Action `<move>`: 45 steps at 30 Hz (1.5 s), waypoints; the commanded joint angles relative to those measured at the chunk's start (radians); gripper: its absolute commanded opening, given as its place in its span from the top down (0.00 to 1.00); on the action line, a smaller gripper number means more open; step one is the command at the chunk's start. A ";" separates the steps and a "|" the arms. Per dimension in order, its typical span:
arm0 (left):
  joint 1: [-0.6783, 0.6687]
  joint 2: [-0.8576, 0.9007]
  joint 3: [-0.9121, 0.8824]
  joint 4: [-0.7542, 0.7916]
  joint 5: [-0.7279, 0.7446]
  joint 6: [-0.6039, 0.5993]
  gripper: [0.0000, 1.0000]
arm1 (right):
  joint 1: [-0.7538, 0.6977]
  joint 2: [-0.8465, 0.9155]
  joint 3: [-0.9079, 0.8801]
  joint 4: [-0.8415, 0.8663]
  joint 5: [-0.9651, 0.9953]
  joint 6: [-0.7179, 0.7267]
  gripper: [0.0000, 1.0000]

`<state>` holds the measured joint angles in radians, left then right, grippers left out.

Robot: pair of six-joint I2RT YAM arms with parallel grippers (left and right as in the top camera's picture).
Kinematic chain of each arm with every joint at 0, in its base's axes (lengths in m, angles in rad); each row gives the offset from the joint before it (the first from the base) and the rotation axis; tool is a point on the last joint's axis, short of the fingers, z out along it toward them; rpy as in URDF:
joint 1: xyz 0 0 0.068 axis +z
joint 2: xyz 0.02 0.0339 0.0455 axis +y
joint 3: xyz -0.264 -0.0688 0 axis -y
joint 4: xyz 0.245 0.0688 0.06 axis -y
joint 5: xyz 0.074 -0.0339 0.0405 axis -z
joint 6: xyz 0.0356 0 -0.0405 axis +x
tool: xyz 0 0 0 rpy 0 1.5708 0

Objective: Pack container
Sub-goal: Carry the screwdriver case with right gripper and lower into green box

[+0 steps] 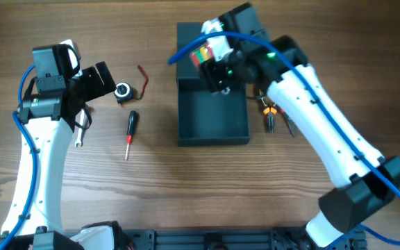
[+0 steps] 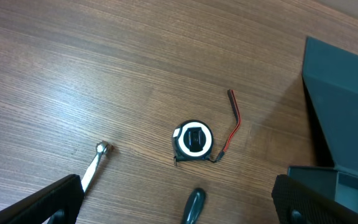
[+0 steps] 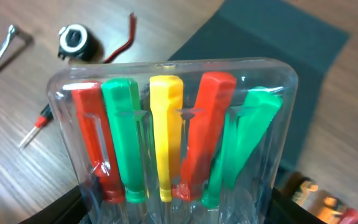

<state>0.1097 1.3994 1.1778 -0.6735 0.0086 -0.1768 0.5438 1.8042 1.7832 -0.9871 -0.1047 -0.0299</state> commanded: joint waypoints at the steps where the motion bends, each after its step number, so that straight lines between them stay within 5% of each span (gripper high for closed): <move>1: 0.006 0.002 0.018 0.003 0.013 0.016 0.00 | 0.039 0.077 0.002 -0.020 -0.008 0.117 0.78; 18: 0.006 0.002 0.018 0.003 0.013 0.016 0.00 | 0.048 0.303 -0.012 -0.062 -0.018 0.524 0.84; 32: 0.006 0.002 0.018 0.003 0.013 0.016 0.00 | 0.123 0.429 -0.012 -0.018 -0.079 0.650 0.82; 34: 0.006 0.002 0.018 0.003 0.013 0.016 0.00 | 0.123 0.429 -0.012 -0.014 -0.077 0.662 0.62; 43: 0.006 0.002 0.018 0.003 0.013 0.016 0.00 | 0.122 0.429 -0.011 0.003 -0.050 0.571 0.22; 45: 0.006 0.002 0.018 0.003 0.013 0.016 0.00 | 0.122 0.429 -0.011 0.003 -0.049 0.551 0.01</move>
<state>0.1097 1.3994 1.1778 -0.6735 0.0086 -0.1768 0.6643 2.2108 1.7760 -0.9894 -0.1551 0.5671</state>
